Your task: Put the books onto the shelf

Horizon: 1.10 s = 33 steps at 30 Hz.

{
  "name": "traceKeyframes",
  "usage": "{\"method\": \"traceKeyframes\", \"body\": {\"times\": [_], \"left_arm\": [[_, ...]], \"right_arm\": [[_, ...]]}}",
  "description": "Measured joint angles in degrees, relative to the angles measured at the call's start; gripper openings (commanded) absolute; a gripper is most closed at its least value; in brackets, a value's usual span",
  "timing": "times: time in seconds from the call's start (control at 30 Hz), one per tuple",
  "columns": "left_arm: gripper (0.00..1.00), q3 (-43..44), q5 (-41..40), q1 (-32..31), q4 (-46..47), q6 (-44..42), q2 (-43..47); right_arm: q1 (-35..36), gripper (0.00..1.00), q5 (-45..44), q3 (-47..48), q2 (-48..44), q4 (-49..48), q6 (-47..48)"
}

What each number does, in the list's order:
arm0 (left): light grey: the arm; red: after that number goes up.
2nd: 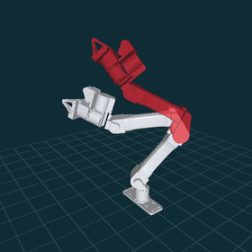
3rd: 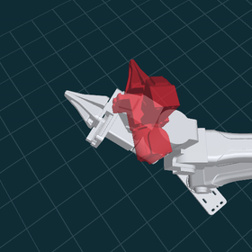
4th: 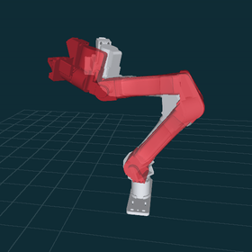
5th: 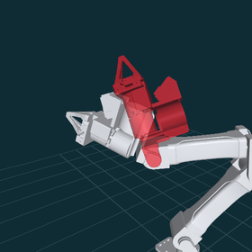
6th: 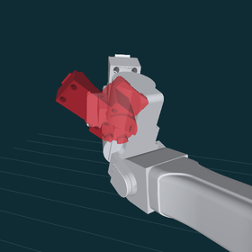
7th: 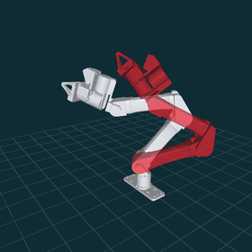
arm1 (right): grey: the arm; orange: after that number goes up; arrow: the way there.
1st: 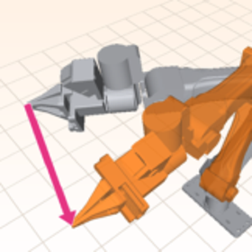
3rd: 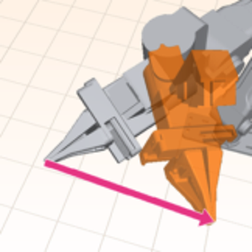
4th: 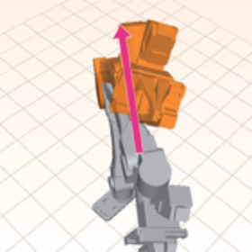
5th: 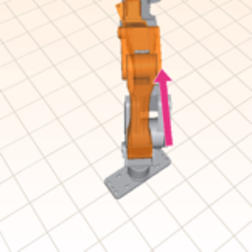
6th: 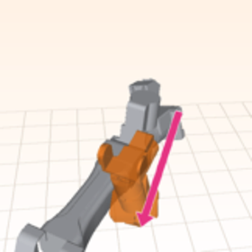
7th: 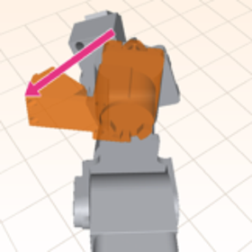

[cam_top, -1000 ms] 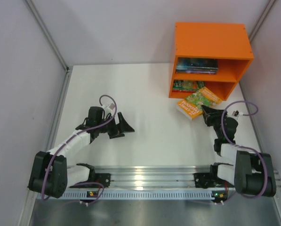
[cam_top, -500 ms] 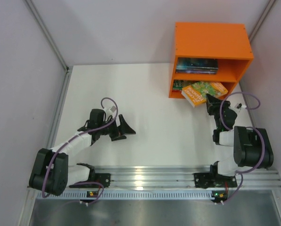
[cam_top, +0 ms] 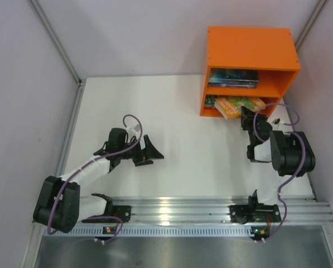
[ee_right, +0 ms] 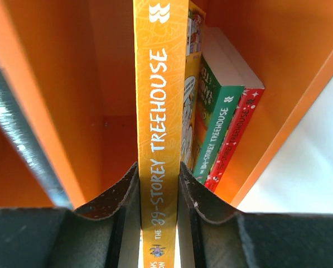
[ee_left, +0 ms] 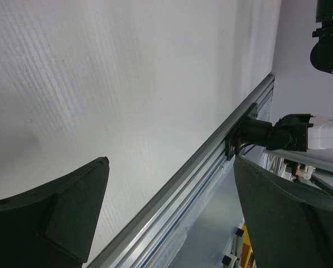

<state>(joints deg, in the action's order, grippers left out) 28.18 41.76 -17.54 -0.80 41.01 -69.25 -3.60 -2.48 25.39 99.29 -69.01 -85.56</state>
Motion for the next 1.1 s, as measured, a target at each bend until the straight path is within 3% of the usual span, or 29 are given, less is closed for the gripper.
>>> {"method": "traceKeyframes", "body": {"times": [0.83, 1.1], "left_arm": [[0.98, 0.0, 2.4, -1.2, 0.0, -0.8, 3.1], [0.98, 0.0, 2.4, -1.4, -0.1, -0.9, 3.1]], "right_arm": [[10.5, 0.0, -14.1, 15.6, 14.7, -0.3, 0.9], [13.4, 0.2, -17.8, 17.7, 15.1, -0.2, 0.9]]}}
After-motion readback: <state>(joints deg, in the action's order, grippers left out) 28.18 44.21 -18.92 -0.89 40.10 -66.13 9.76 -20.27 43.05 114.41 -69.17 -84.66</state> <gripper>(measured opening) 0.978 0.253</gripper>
